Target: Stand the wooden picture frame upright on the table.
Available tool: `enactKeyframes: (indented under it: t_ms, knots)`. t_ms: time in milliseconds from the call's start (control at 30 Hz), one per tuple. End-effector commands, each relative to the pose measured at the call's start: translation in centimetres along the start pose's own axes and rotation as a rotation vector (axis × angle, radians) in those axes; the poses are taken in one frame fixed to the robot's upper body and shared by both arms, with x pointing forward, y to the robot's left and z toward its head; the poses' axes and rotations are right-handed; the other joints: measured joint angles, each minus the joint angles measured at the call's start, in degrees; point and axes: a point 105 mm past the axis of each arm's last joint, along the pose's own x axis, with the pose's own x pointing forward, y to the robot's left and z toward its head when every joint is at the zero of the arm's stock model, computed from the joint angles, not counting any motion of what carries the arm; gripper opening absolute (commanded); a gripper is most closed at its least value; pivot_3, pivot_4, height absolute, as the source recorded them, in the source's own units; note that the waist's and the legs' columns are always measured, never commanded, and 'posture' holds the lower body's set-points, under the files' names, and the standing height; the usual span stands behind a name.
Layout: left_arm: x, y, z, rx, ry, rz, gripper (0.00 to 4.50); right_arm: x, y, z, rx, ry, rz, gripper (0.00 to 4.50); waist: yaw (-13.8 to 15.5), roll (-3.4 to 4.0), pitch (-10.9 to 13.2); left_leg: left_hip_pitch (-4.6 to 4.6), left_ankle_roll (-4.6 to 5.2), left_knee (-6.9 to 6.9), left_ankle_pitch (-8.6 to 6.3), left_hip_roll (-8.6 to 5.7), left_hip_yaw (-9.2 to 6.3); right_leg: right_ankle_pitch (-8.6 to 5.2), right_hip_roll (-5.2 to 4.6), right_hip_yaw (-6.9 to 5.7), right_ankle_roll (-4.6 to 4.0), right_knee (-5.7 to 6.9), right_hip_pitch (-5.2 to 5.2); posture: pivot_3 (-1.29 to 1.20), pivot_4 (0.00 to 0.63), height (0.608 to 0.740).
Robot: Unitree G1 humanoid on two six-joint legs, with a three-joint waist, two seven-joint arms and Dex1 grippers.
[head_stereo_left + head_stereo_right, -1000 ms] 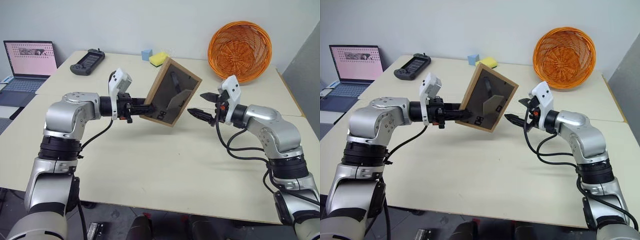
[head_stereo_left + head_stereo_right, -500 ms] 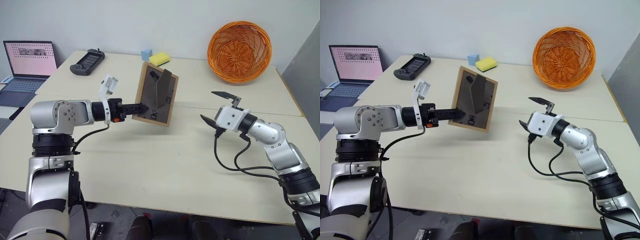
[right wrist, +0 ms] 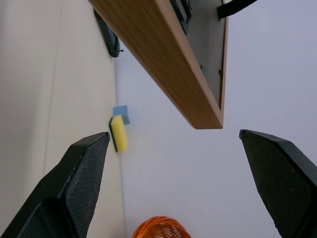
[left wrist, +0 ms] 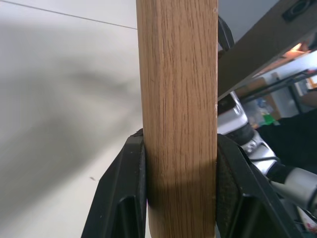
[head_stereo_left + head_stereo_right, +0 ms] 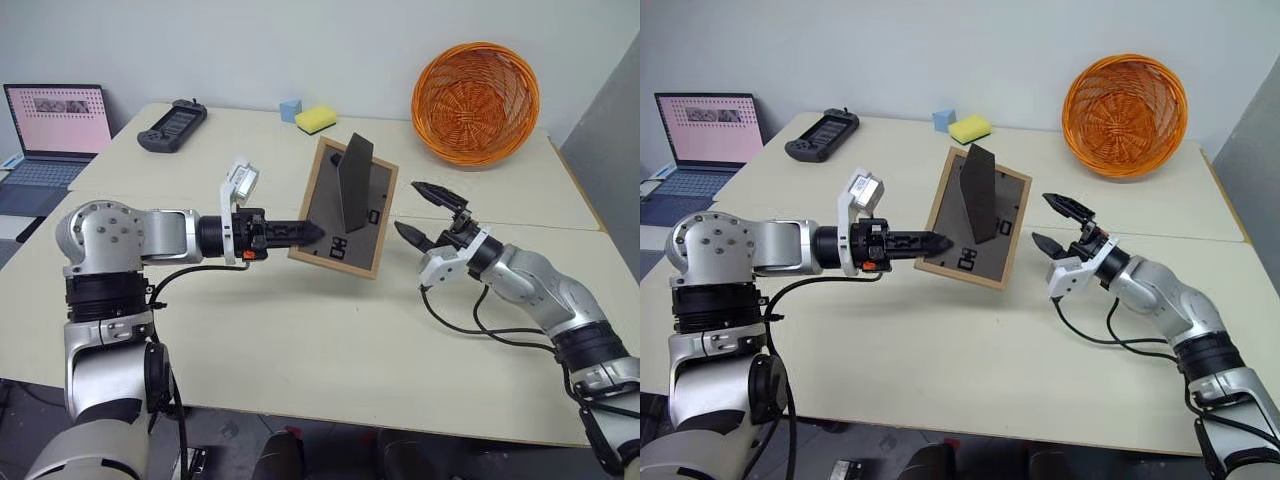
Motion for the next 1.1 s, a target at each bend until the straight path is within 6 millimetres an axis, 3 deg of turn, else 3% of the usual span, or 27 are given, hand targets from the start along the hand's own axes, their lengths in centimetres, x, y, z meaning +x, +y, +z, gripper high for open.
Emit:
enactKeyframes:
  t_ms: [33, 1100]
  knots:
    - [-0.2, -1.4, 0.1, 0.000, -0.006, -0.058, 1.30, 0.7, -1.7, 0.4, -0.078, -0.049, -0.071, 4.46, 0.0, -0.01, 0.0, 0.00, 0.00, 0.00, 0.00, -0.01, 0.00, 0.00, -0.01, 0.00, 0.00, 0.00, 0.00, 0.00, 0.150, 0.740]
    - [0.4, -3.2, -2.7, -0.066, 0.118, -0.108, 1.30, 0.0, -0.9, 2.4, -0.277, -0.297, -0.097, 4.46, 0.0, -0.02, 0.0, 0.04, 0.00, 0.07, 0.00, -0.12, -0.06, 0.00, -0.02, 0.00, -0.01, 0.06, 0.05, 0.00, 0.150, 0.740]
